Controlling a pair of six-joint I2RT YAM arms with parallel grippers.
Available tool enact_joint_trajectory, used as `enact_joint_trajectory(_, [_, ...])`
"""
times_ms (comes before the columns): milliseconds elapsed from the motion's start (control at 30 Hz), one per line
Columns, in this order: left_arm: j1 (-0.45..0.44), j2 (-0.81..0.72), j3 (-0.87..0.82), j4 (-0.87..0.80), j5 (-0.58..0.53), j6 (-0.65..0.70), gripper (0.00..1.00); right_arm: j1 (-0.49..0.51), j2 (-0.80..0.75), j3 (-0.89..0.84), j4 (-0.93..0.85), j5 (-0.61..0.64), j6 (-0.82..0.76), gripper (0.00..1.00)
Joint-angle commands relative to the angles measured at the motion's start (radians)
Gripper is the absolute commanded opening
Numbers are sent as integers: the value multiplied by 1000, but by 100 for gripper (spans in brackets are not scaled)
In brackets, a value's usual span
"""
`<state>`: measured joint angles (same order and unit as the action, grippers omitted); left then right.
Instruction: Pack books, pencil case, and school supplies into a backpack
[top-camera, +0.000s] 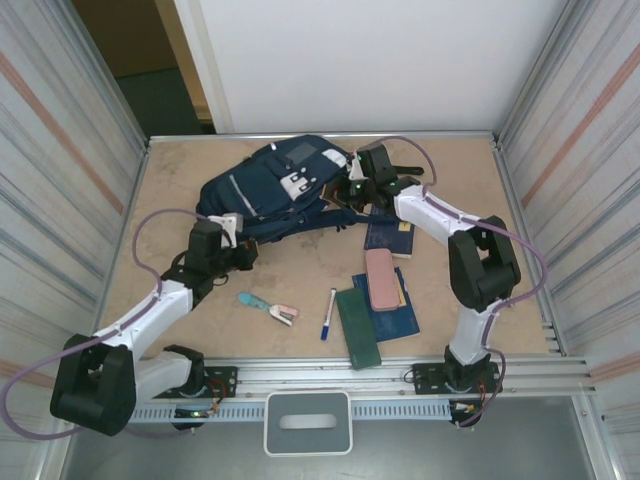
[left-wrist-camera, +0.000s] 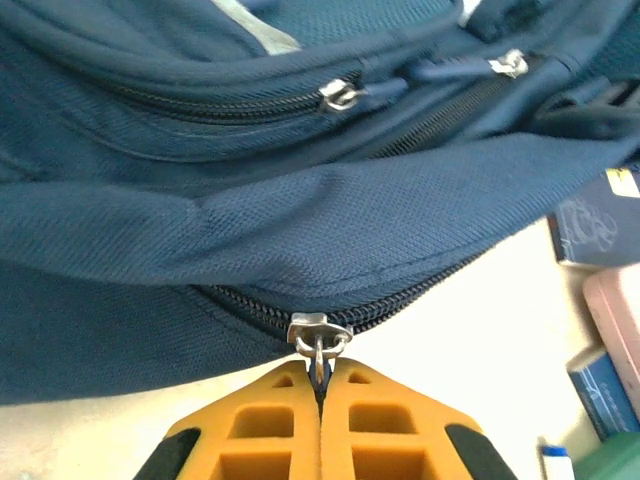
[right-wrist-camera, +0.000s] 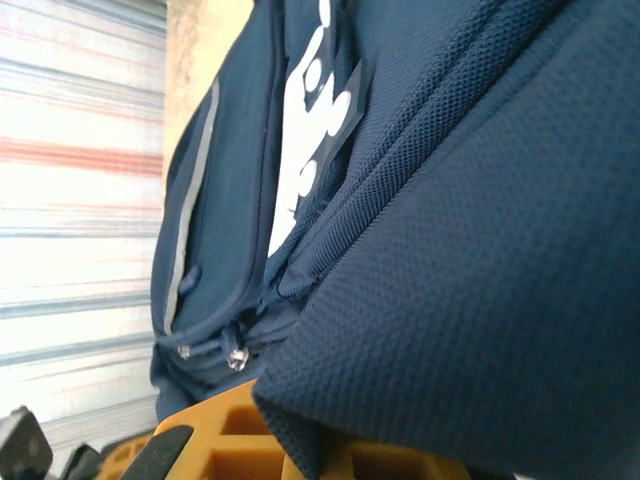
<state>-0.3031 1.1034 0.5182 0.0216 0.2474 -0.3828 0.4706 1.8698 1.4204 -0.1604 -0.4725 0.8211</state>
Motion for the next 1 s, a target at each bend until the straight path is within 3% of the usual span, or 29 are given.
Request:
enact_joint_trajectory(0, [-17, -2, 36, -13, 117, -28, 0, -10, 51, 87, 4, -16, -40, 5])
enact_joint_trajectory(100, [-38, 17, 47, 4, 116, -38, 0, -19, 83, 120, -9, -31, -45, 15])
enact_joint_trajectory(200, [-53, 47, 64, 18, 109, -42, 0, -47, 60, 88, -39, -7, -67, 35])
enact_joint_trajectory(333, [-76, 70, 74, 44, 108, -40, 0, -65, -47, -71, -27, 59, -74, 59])
enact_joint_trajectory(500, [-93, 85, 70, 80, 120, -41, 0, 4, -147, -270, 80, 85, 18, 85])
enact_joint_trajectory(600, [-100, 92, 67, 75, 108, -33, 0, 58, -144, -341, 186, 93, 104, 87])
enact_joint_trajectory(800, [-104, 115, 65, 47, 72, -13, 0, 119, -23, -280, 255, 123, 183, 87])
enact_joint_trajectory(967, [-105, 110, 45, 47, 50, -14, 0, 126, 70, -213, 278, 138, 236, 78])
